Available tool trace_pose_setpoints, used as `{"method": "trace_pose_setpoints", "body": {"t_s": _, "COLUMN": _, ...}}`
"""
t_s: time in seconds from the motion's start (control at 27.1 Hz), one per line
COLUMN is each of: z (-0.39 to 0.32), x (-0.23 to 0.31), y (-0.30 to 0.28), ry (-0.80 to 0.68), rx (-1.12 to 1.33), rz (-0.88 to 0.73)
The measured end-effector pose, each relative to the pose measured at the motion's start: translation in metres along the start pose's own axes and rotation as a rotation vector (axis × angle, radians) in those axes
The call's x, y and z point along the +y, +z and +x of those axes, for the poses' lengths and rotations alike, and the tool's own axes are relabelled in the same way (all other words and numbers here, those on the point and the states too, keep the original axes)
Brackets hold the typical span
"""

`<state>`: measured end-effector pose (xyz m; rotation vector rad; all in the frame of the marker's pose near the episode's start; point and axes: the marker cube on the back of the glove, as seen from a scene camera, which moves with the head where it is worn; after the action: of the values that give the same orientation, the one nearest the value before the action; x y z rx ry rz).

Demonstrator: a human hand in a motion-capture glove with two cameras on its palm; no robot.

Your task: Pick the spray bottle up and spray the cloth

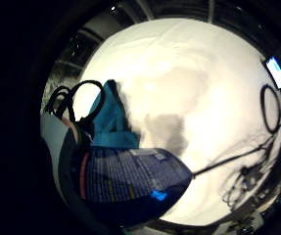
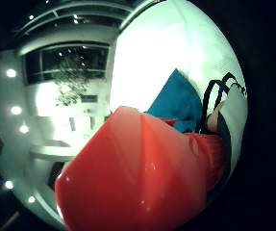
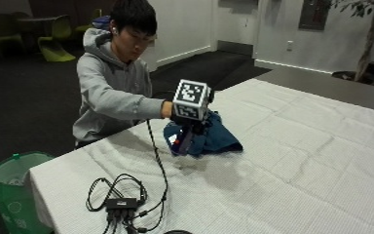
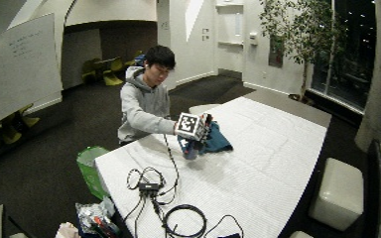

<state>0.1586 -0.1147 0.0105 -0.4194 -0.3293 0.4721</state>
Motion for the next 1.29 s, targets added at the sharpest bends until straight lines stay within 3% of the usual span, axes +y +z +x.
{"method": "trace_pose_setpoints", "body": {"t_s": 0.22, "z": -0.058, "x": 0.019, "y": -0.003, "ry": -0.071, "rx": 0.369, "rz": -0.218}}
{"method": "trace_pose_setpoints", "body": {"t_s": 0.59, "z": -0.106, "x": 0.039, "y": 0.039, "ry": -0.120, "rx": 0.823, "rz": -0.364}}
{"method": "trace_pose_setpoints", "body": {"t_s": 0.7, "z": -0.099, "x": 0.036, "y": 0.064, "ry": -0.063, "rx": 0.909, "rz": -0.367}}
{"method": "trace_pose_setpoints", "body": {"t_s": 0.85, "z": -0.097, "x": 0.033, "y": 0.093, "ry": 0.010, "rx": 0.979, "rz": -0.345}}
{"method": "trace_pose_setpoints", "body": {"t_s": 1.07, "z": -0.114, "x": 0.043, "y": 0.083, "ry": -0.209, "rx": 0.900, "rz": -0.416}}
{"method": "trace_pose_setpoints", "body": {"t_s": 1.29, "z": -0.138, "x": 0.048, "y": 0.051, "ry": -0.291, "rx": 0.897, "rz": -0.354}}
